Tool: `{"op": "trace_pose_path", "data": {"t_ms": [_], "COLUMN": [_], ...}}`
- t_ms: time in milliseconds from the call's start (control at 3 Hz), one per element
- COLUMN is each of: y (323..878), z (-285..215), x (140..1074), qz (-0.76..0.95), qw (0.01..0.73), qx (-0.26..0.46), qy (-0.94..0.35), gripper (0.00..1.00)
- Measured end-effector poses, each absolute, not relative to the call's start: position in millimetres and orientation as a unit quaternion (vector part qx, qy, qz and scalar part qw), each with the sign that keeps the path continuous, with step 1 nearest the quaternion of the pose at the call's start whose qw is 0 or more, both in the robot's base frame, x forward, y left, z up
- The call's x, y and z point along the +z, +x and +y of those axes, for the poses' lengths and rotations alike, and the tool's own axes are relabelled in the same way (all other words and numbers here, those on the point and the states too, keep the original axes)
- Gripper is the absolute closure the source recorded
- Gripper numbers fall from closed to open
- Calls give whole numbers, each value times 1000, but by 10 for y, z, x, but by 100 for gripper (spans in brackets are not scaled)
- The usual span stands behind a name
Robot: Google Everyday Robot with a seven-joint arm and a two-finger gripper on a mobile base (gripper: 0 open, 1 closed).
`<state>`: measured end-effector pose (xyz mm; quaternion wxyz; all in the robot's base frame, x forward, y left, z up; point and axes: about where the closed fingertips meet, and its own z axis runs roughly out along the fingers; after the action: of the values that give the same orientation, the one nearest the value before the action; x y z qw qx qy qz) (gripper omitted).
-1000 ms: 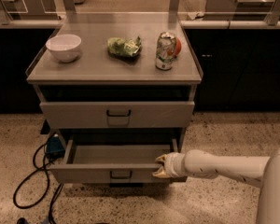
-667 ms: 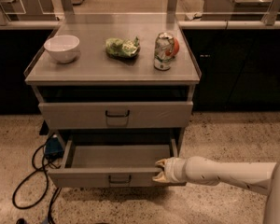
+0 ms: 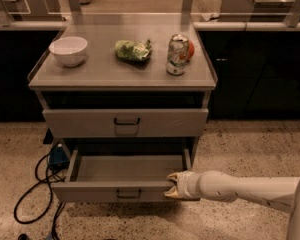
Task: Open middle drawer
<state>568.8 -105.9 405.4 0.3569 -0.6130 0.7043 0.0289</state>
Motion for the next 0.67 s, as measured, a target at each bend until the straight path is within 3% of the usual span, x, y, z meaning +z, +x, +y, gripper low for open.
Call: {"op": "trace_pose_path", "data": {"t_ms": [333,667], "y": [5688,5688], "z": [-1058,-1057], "x": [4072,4072], "qz": [704,704], "qw": [357,357], "qx": [29,29], "qy": [-613,-613], "gripper": [100,81]}}
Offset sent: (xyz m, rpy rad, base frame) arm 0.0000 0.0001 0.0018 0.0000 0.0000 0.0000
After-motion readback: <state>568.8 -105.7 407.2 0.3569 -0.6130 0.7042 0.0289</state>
